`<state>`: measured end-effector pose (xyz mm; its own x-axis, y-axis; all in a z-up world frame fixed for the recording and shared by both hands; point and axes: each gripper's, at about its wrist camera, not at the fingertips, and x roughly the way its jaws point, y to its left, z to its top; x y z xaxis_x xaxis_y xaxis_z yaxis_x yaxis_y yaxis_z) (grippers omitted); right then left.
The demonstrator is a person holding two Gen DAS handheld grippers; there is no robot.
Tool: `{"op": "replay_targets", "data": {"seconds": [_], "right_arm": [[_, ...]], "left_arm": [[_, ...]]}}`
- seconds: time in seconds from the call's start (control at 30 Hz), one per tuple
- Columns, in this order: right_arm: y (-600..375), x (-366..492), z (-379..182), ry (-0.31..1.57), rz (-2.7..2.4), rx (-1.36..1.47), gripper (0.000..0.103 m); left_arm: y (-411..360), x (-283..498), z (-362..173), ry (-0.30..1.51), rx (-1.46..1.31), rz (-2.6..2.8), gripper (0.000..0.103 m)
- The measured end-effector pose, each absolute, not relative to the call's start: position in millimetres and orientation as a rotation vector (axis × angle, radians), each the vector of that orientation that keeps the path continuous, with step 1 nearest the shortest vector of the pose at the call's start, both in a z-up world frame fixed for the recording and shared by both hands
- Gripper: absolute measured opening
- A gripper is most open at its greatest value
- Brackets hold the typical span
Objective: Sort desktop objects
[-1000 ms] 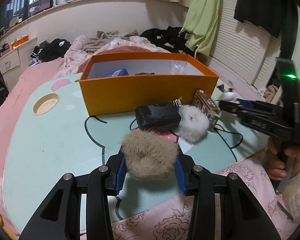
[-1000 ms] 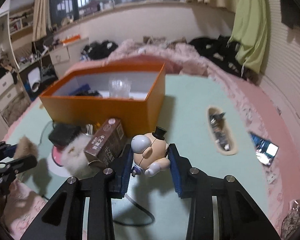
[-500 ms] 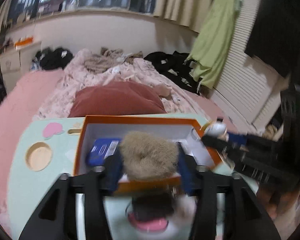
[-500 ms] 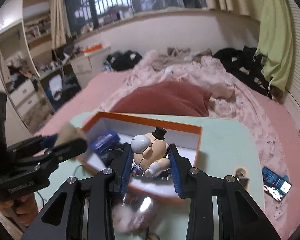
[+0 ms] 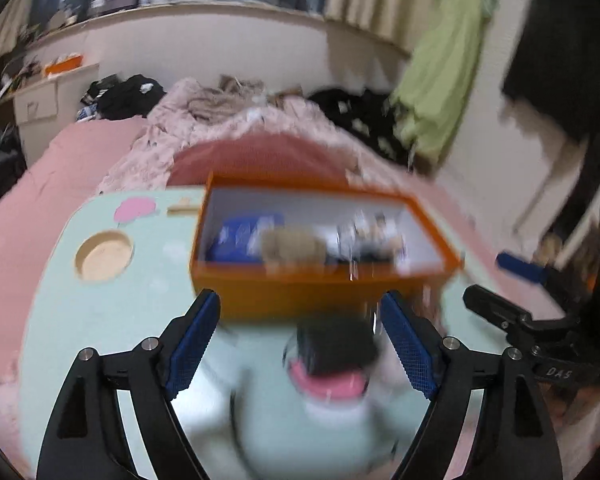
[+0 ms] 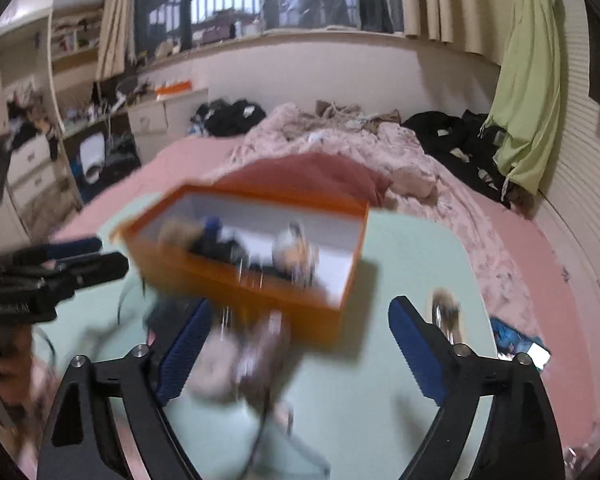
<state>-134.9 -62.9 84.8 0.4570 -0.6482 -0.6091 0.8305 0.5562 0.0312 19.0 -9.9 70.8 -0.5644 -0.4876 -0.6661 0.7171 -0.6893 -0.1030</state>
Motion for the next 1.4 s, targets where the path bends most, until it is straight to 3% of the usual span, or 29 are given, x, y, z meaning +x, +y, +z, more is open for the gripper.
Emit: {"op": "replay_targets", "data": {"seconds": [0.27,0.37,0.5,1.4], "right_arm": [[-21.7,-128.8,25.8,0.737,-0.911,0.353,0.092],[-29.6,-132.8,13.8,0.731,-0.89,0.416,0.103],[-29.1,-136.6,10.5,0.72,-0.908,0.416,0.103],[-30.7,-141.0,9.2,0.691,-0.978,0.424,0.103]], "left_arm": [[17.8,17.9,13.1,0.382,1.073,-2.12,0.082],[15.0,17.2,2.8,0.387,1.074,-2.104,0.09],[8.9,13.0,-2.4,0.397,1.095,-2.107,0.103],[10.3,13.8,-1.7,0.379,1.114,-2.149,0.103]]}}
